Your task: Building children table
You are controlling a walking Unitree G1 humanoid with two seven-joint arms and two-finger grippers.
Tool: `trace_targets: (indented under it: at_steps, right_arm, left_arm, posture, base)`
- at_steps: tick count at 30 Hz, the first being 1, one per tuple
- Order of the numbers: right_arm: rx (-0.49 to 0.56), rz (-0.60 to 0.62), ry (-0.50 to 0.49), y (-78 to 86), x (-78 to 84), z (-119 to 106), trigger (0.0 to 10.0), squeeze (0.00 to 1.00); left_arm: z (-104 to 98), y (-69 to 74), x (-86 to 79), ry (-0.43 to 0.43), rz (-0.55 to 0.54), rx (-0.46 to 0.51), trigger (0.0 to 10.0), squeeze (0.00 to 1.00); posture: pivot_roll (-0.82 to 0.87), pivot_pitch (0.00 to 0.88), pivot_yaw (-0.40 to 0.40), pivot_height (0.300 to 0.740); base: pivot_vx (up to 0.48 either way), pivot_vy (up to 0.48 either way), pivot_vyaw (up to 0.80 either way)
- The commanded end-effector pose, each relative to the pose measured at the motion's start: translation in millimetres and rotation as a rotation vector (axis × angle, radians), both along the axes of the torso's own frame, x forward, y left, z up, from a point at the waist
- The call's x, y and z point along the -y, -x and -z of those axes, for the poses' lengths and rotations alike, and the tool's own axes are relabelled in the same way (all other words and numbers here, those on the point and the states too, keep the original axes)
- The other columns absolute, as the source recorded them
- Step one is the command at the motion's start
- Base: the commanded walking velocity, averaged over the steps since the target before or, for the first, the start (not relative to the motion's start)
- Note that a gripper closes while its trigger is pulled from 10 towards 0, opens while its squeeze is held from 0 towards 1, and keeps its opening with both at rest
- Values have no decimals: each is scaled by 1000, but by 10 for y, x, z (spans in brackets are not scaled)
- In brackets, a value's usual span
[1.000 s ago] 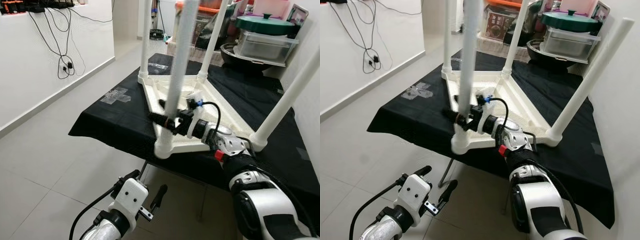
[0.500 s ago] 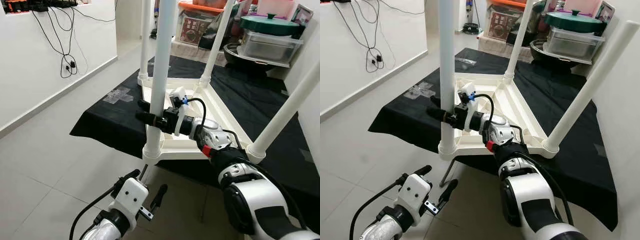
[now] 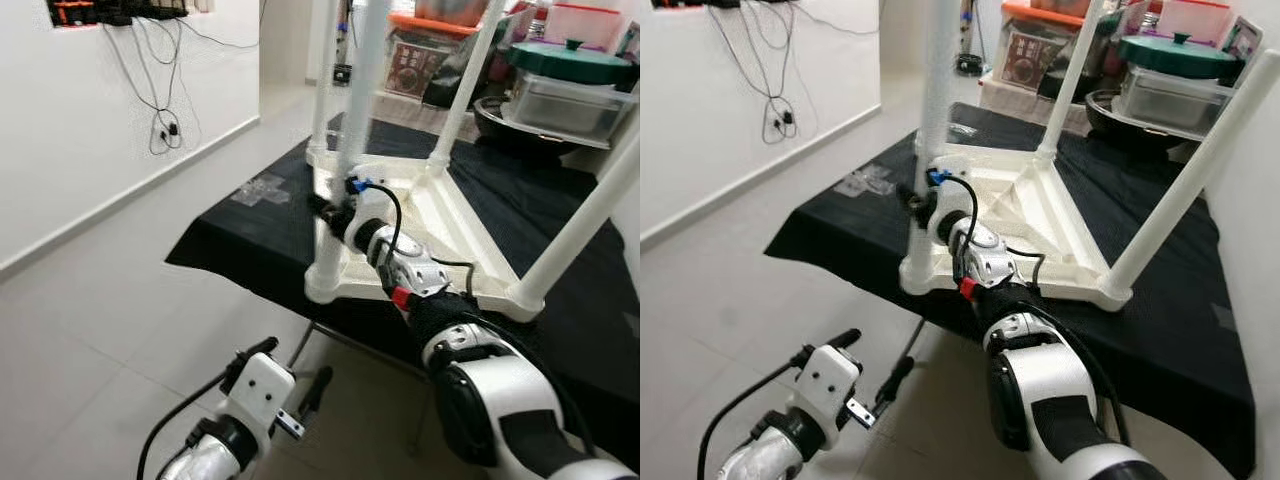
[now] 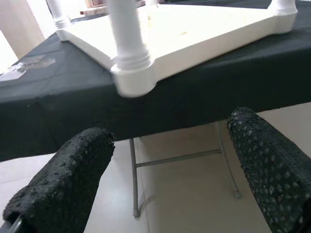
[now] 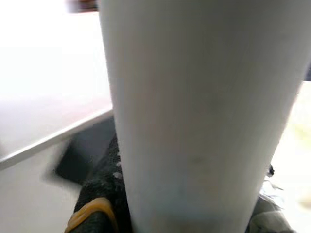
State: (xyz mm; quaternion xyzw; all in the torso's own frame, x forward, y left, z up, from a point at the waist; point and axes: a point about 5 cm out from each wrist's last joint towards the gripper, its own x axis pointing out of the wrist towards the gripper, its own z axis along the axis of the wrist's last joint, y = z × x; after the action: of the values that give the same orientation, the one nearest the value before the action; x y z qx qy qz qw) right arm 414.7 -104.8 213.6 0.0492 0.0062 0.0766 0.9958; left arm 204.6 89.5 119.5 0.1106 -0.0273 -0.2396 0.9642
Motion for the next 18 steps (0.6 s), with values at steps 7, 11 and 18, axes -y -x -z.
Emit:
trace_targets:
  at_steps: [7, 11, 18]
  right_arm:
    - [-118, 451, -101, 97, 105, 176, 0, 0]
    - [-117, 415, -115, 101, 10, 177, 10000, 0]
    - [24, 248, -182, 81, -81, 13, 10000, 1000]
  left_arm:
    - [42, -3, 11, -19, 12, -17, 10000, 0]
    - [42, -4, 14, -19, 13, -18, 10000, 0]
    - [47, -1, 21, -16, 14, -20, 10000, 0]
  posture:
    - [75, 29, -120, 740]
    - [73, 29, -119, 740]
    - [74, 23, -123, 740]
  base:
    - [0, 0, 0]
    - [0, 0, 0]
    - [0, 0, 0]
